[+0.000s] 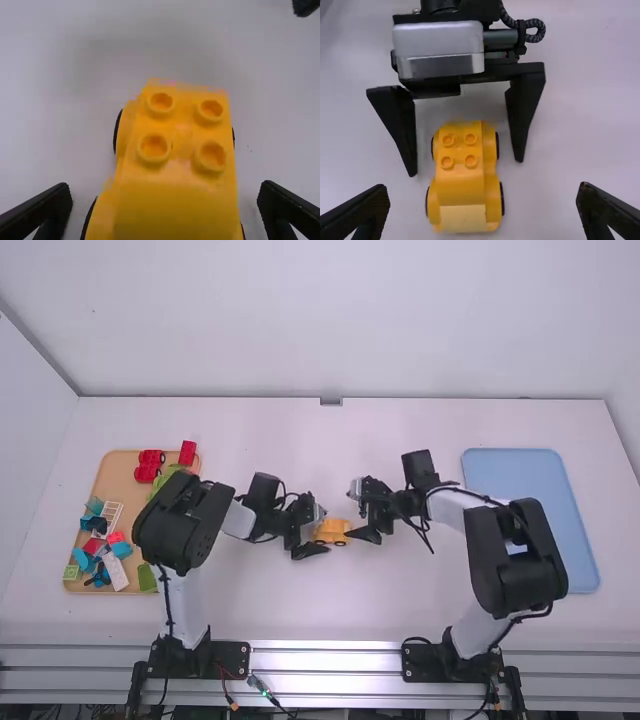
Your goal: Assemble lego blocks to make yellow taxi
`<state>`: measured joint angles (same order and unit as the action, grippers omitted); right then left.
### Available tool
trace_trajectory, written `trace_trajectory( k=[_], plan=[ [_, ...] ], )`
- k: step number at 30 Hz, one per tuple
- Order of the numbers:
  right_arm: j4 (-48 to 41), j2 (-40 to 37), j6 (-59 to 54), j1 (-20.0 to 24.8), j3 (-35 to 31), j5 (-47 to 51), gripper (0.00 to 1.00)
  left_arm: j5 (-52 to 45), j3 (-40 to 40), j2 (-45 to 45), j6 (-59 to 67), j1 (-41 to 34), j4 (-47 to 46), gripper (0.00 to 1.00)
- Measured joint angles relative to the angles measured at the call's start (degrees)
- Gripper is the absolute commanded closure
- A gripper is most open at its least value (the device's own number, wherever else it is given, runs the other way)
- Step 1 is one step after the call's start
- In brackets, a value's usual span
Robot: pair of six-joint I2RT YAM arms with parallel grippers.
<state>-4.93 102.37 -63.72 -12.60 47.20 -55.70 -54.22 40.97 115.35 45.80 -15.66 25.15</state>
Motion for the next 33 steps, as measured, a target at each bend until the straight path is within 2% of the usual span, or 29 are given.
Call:
trace_trajectory(
  k=[6, 11, 16, 24, 27, 30, 31, 33],
  plan=[
    [20.7, 1.9, 6.6, -0.7, -8.2, -2.6, 0.01, 3.0, 0.0, -10.2, 1.5, 1.9, -13.9, 0.01],
    [30.3, 6.0, 13.0, -3.9, -10.5, -2.6, 0.01, 6.5, 0.2, -20.6, 3.0, 2.9, -23.3, 0.01],
    [31.0, 10.6, 17.0, -6.8, -8.9, -1.3, 0.01, 9.0, 1.0, -30.9, 3.5, 7.1, -27.5, 0.01],
    [30.3, 16.8, 18.4, -9.1, -3.0, -0.7, 0.03, 10.1, 1.1, -39.1, 0.1, 13.9, -27.6, 0.01],
    [30.3, 18.0, 18.5, -9.3, -1.9, -0.6, 0.17, 10.6, 1.1, -40.7, -1.2, 15.5, -27.6, 0.01],
    [30.2, 18.3, 18.6, -9.2, -1.8, -0.4, 0.37, 10.6, 1.1, -41.3, -2.0, 16.2, -27.7, 0.01],
    [30.2, 18.3, 18.6, -9.2, -1.8, -0.4, 0.37, 10.6, 1.1, -41.3, -2.0, 16.2, -27.7, 0.01],
    [30.2, 18.3, 18.4, -9.2, -1.8, -0.5, 0.45, 10.9, 1.1, -41.3, -2.4, 16.2, -27.9, 0.01]
  ],
)
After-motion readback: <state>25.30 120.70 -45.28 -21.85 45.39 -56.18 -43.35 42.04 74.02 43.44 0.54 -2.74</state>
